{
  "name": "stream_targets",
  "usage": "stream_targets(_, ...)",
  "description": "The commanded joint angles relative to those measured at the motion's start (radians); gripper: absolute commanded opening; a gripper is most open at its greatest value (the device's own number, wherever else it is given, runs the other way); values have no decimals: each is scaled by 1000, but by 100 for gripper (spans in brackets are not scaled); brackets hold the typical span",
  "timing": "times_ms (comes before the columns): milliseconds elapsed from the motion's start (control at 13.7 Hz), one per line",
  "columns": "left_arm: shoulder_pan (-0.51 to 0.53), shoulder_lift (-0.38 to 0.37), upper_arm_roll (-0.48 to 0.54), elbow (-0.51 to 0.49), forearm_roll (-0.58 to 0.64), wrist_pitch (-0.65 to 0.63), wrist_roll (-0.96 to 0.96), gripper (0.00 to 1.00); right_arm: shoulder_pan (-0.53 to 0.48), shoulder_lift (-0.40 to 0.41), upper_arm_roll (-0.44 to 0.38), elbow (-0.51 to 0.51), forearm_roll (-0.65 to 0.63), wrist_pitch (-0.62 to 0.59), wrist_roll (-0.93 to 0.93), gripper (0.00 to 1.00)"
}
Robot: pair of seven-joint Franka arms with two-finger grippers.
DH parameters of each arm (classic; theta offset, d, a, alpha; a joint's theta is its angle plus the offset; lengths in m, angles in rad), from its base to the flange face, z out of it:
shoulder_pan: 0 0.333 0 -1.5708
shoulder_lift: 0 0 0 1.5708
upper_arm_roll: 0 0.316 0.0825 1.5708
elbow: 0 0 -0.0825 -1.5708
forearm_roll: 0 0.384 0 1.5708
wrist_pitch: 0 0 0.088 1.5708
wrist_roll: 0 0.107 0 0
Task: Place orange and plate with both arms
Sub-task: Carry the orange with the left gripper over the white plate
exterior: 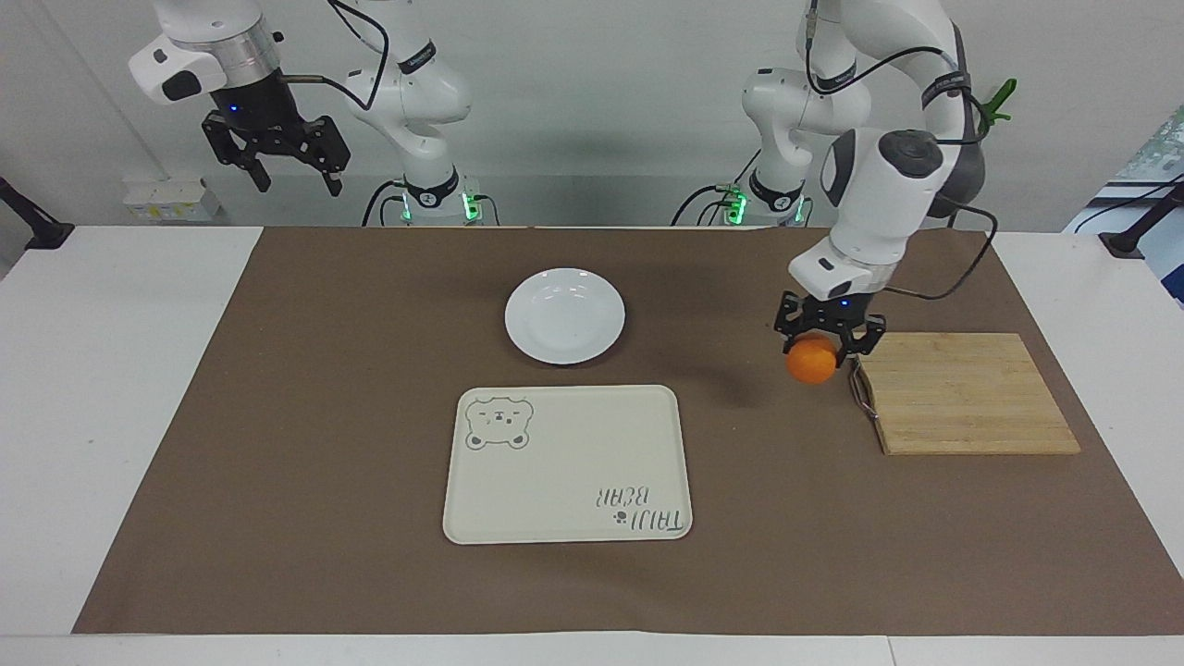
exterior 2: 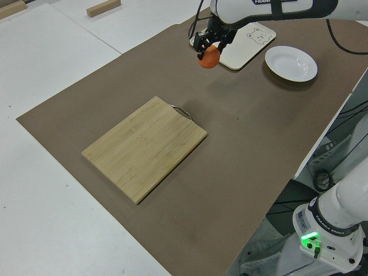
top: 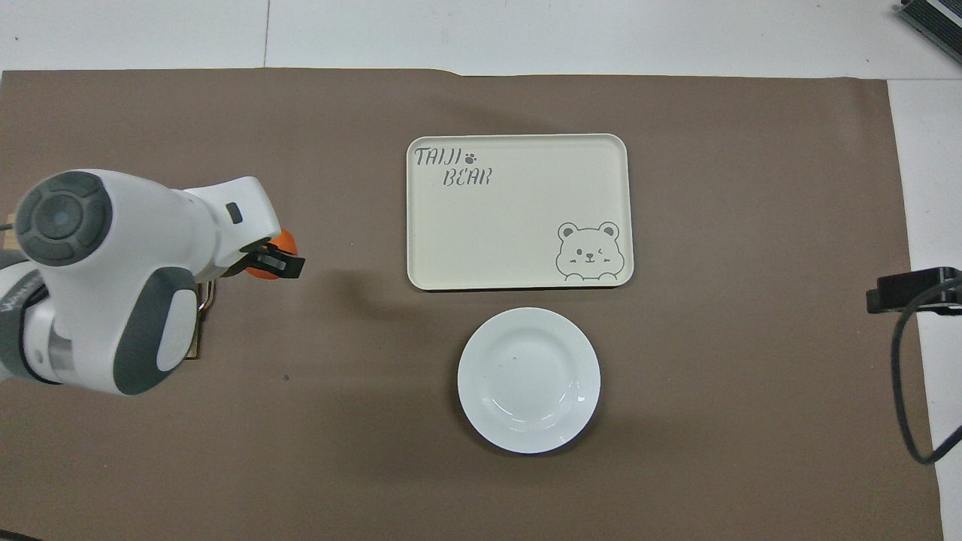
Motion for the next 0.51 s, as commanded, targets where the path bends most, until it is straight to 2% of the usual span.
stream_targets(0, -157, -1, 15, 0, -1, -11, -165, 0, -14, -7, 2, -2, 24, -7, -21, 100)
stream_targets(292, -343, 25, 13, -3, -66, 44, -322, 0, -14, -7, 2, -2, 24, -7, -21, 100)
stream_targets(438, -428, 72, 15, -3, -94, 139, -390, 0, -14, -7, 2, -2, 24, -7, -21, 100)
